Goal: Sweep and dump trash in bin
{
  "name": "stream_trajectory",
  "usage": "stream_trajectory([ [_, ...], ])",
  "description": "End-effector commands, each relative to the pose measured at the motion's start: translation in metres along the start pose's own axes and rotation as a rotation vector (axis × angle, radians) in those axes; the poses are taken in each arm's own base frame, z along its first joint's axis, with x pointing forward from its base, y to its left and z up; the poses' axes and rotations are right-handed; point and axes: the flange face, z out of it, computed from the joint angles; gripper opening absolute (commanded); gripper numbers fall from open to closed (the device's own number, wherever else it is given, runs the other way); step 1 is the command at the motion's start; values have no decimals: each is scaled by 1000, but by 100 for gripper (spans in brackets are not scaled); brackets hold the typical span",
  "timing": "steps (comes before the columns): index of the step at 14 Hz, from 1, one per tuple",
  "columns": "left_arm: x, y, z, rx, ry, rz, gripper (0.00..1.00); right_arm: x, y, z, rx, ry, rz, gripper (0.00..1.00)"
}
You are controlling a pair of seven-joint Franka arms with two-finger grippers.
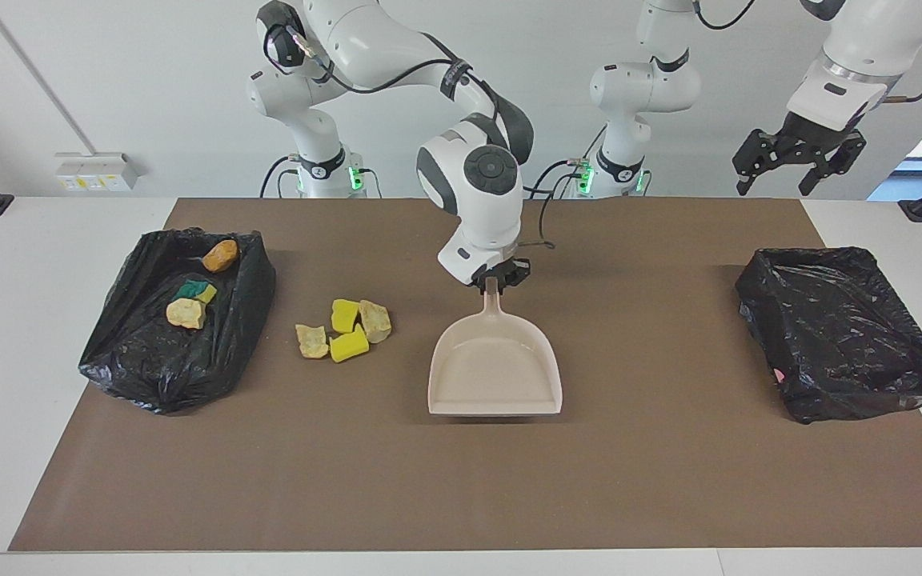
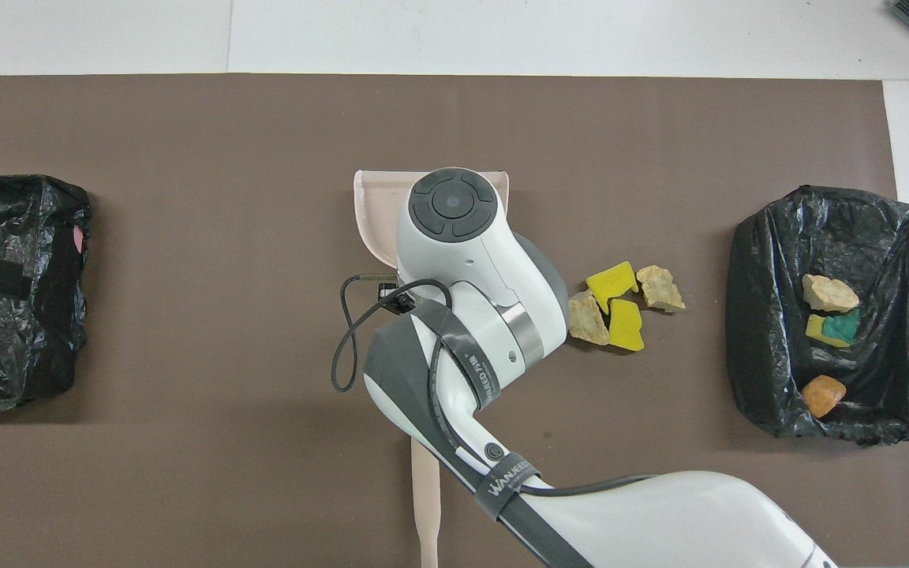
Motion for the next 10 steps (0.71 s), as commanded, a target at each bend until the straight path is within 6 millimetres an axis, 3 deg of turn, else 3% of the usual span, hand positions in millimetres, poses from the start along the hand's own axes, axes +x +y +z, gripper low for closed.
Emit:
stream_trajectory([
  [1, 0, 2, -6, 20, 4, 25, 100, 7, -15, 20, 33, -11, 17, 0],
  [5, -1, 2, -5, 19, 0, 22, 100, 7, -21, 36, 46, -12, 45, 0],
  [6, -1, 2, -4, 19, -3, 23, 100, 7, -19, 36, 45, -16, 49, 15],
  [7, -1, 1, -4, 19, -3, 20, 100, 8, -18, 36, 39, -15, 48, 68],
  [8, -1, 1, -4, 19, -1, 20, 100, 4, -22, 31, 38, -6, 29, 100],
  [10, -1, 2, -5, 19, 0, 22, 100, -4, -15, 11, 35, -22, 26, 100],
])
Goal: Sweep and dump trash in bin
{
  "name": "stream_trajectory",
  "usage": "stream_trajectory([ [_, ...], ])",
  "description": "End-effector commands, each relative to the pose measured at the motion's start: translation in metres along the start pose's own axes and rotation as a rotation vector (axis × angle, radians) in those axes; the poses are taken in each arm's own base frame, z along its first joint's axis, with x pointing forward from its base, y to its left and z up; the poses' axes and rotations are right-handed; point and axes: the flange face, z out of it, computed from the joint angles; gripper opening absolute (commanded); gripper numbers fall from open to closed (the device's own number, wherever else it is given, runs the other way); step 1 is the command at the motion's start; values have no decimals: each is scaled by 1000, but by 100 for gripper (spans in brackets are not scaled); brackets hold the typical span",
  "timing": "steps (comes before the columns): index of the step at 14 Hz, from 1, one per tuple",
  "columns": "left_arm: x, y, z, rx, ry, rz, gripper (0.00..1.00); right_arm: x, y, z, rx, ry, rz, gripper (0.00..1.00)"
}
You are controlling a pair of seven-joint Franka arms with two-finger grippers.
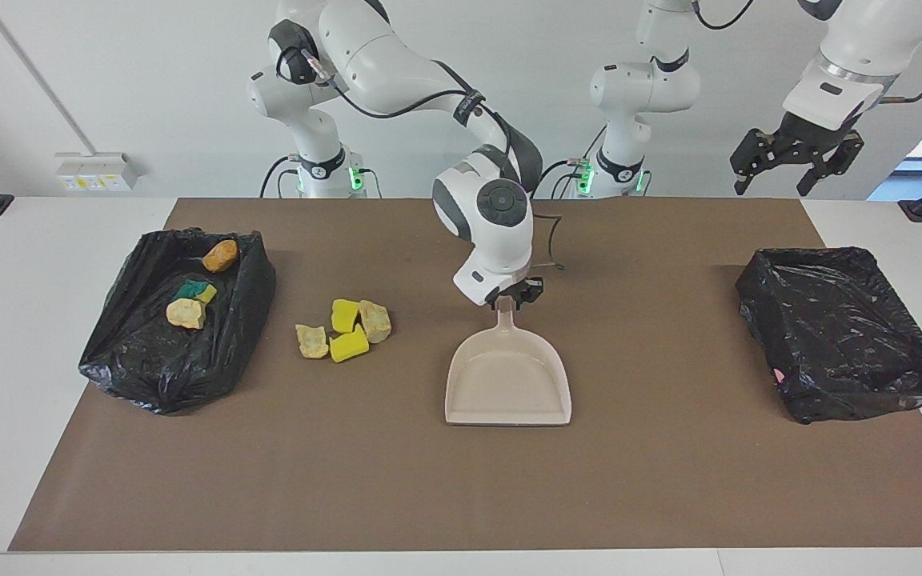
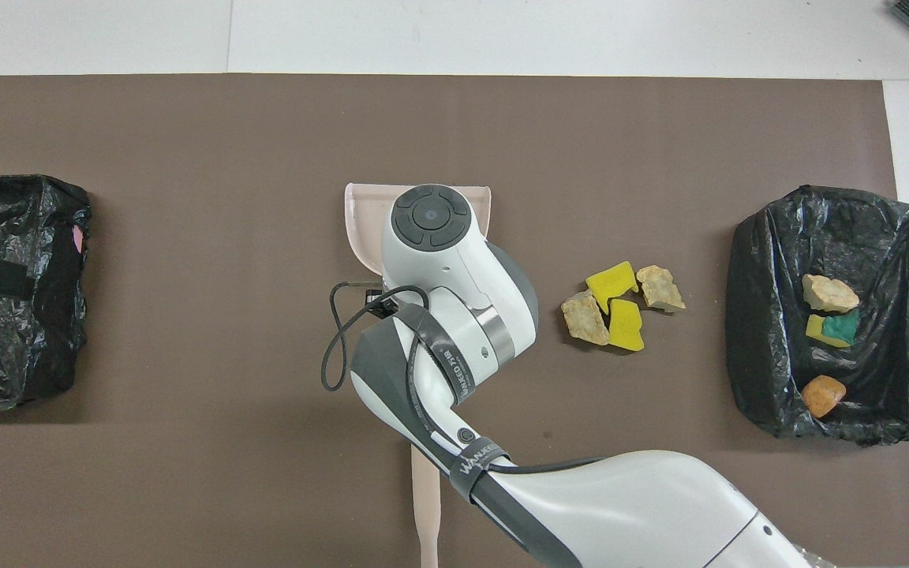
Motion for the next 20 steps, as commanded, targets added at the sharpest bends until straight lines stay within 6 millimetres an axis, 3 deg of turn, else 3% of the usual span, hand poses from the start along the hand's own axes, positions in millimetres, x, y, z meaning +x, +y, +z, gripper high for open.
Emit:
stream_trajectory([
  [1, -1, -1, -5, 21, 1, 12, 100, -14, 5, -31, 1, -30, 7, 100],
  [4, 1, -6, -5, 25, 2, 4, 100, -32, 31, -72, -42, -85, -43, 100],
  [8, 1, -6, -4, 24, 6, 0, 100, -121, 59, -101, -18, -140, -38, 100],
  [11, 0, -7, -5, 23, 7, 0, 100, -188, 60, -77, -25, -172, -43, 100],
  [14, 0, -7, -4, 22, 4, 0, 100, -233, 73, -45, 22, -184, -32, 100],
  [20, -1, -7, -5, 22, 6, 0, 100, -273, 59, 17, 16, -172, -40, 100],
])
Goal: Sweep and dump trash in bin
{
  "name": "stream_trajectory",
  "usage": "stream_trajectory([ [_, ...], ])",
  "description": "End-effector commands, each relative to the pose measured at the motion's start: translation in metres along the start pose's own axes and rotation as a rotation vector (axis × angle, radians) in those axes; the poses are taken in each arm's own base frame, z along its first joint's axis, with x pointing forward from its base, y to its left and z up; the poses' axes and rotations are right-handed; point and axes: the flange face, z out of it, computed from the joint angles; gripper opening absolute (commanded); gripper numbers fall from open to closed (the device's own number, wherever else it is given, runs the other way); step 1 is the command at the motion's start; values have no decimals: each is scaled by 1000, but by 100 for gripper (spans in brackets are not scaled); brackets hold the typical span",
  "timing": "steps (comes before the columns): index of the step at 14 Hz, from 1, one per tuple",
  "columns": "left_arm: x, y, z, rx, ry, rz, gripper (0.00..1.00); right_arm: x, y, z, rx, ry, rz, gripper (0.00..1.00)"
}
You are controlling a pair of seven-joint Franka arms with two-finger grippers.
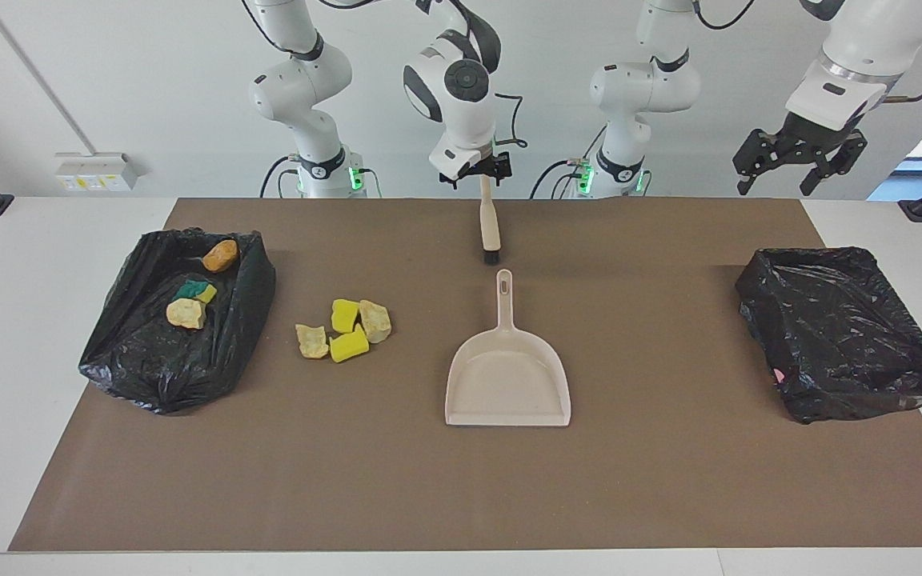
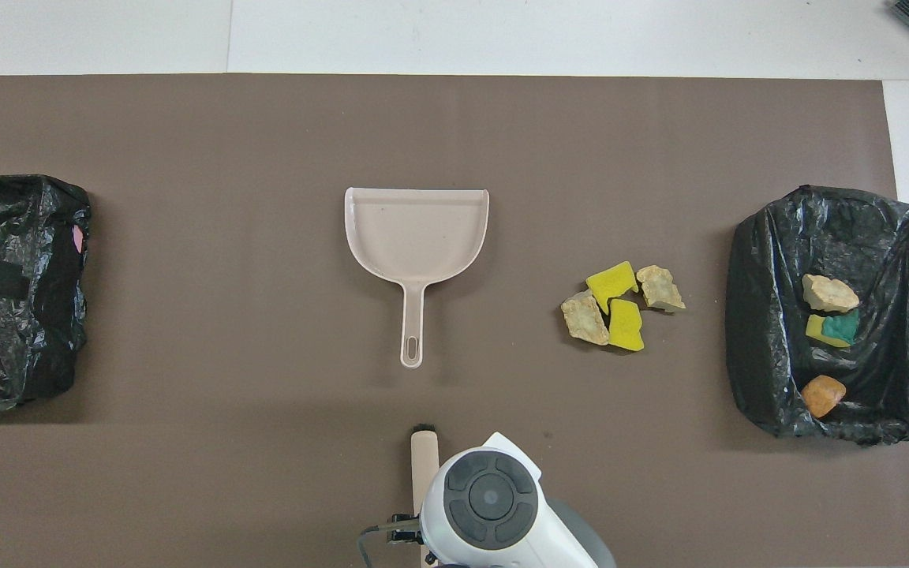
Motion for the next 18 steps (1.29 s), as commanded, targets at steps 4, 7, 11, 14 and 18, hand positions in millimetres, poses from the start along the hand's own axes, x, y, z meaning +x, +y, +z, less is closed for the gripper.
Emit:
stream_trajectory([
  [4, -1, -2, -5, 13, 3, -2, 100, -36, -10, 55, 0, 13, 63, 100],
  [7, -1, 7, -2, 9, 1, 9, 100, -45, -10, 73, -13, 12, 72, 100],
  [11, 11, 94, 41, 2, 7, 125, 100, -55, -15, 84, -1, 19, 97, 100],
  [14, 12, 178, 96, -8, 61, 108, 100, -60, -17, 84, -3, 19, 80, 53],
  [18, 14, 276, 167, -18, 67, 95, 100, -61, -19, 85, -4, 18, 82, 0],
])
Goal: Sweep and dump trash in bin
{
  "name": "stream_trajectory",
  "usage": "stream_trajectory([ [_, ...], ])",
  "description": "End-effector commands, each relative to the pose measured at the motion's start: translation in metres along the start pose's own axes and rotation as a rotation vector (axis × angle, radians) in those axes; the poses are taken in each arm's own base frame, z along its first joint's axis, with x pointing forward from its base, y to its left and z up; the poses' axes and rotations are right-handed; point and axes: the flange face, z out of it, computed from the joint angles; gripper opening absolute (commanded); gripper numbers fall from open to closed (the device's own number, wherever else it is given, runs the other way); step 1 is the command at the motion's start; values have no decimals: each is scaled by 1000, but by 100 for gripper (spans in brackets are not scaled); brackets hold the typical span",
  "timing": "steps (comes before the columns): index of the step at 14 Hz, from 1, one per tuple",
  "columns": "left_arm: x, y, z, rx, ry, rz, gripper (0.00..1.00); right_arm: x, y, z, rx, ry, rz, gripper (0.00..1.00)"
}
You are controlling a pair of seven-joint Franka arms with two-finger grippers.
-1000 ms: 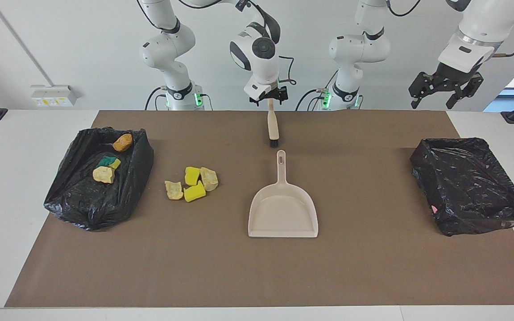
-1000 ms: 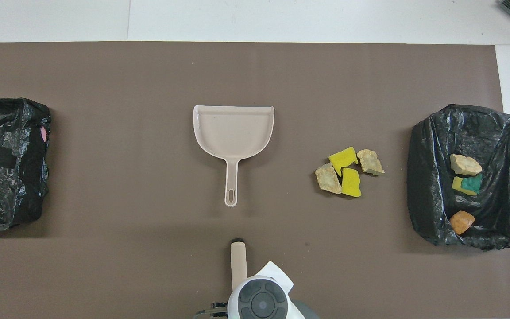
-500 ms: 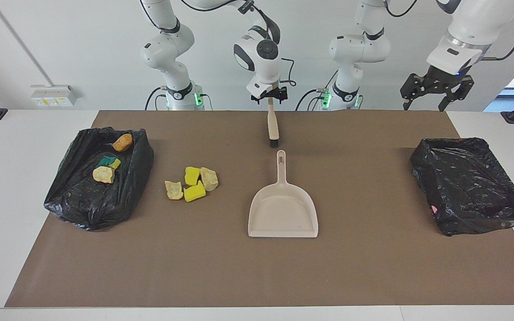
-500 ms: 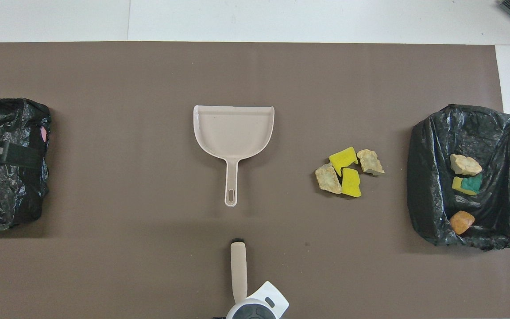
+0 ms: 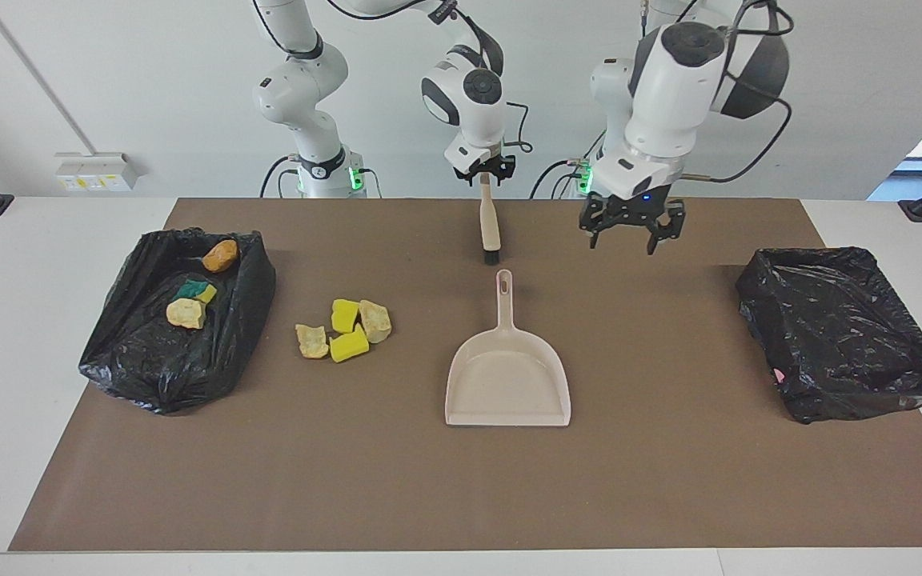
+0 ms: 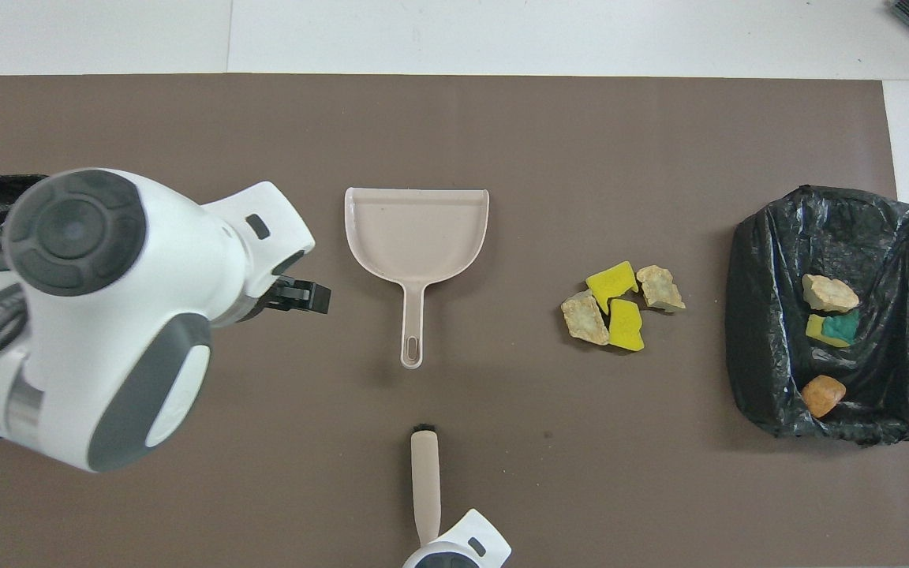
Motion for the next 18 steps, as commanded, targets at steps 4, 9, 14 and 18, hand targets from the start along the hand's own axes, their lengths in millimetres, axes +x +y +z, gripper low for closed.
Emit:
stream_trajectory([
  [4, 5, 106, 88, -17, 31, -16, 100, 1, -2, 0, 18, -2, 25, 0],
  [9, 3, 137, 131, -19, 19, 5, 100, 3, 13, -23, -26, -26, 21, 0],
  [14, 2, 145, 158, -14, -10, -24, 97, 9, 61, -60, -202, -13, -1, 0],
  [18, 4, 143, 158, -15, -5, -23, 43, 36, 120, -105, -230, -28, -10, 0],
])
